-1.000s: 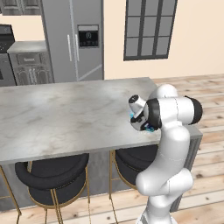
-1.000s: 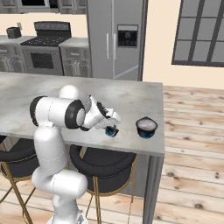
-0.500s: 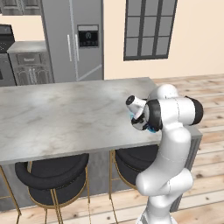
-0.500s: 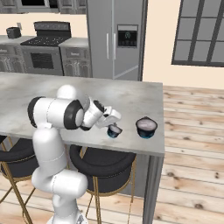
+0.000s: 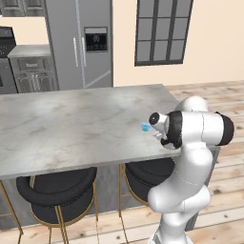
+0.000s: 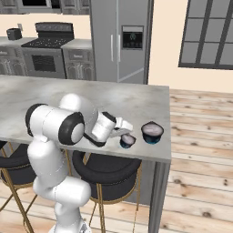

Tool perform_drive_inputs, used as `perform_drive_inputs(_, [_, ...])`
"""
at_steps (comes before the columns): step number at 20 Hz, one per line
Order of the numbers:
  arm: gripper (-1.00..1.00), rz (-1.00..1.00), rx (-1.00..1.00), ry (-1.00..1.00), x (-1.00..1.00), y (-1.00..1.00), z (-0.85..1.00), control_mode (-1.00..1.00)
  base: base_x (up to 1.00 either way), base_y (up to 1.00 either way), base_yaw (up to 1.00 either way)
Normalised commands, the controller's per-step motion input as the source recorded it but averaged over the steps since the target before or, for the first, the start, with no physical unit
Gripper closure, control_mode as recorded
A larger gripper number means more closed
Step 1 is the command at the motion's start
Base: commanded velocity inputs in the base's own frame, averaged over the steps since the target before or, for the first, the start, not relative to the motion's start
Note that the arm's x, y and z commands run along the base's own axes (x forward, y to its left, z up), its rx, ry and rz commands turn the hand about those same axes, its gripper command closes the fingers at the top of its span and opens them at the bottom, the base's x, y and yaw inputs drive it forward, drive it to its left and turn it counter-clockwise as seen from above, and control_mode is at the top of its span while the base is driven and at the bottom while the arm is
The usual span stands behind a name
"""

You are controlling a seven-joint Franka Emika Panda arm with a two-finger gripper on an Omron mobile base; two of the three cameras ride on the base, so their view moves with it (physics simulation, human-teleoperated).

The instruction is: Stack the yogurt containers by placing the smaller containers on top of the larger containers.

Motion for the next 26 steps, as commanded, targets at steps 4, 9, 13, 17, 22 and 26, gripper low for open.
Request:
perform_drive_inputs(4, [1.0,0.0,-0.05,-0.12,-0.02,-0.02,0.53,-1.0,0.0,0.0,0.0])
perform_drive_inputs(9, [1.0,0.0,-0.06,-0.07,0.0,0.0,0.68,-1.0,0.0,0.0,0.0])
perform_drive_inputs(13, [1.0,0.0,-0.08,0.0,0.0,0.0,0.62,-1.0,0.0,0.0,0.0])
perform_drive_inputs(17, [1.0,0.0,-0.1,0.0,0.0,0.0,0.57,-1.0,0.0,0.0,0.0])
perform_drive_inputs(22, [1.0,0.0,-0.11,0.0,0.02,0.0,0.4,-1.0,0.0,0.0,0.0])
perform_drive_inputs(26, [1.0,0.01,-0.11,0.0,0.1,0.0,0.06,-1.0,0.0,0.0,0.0])
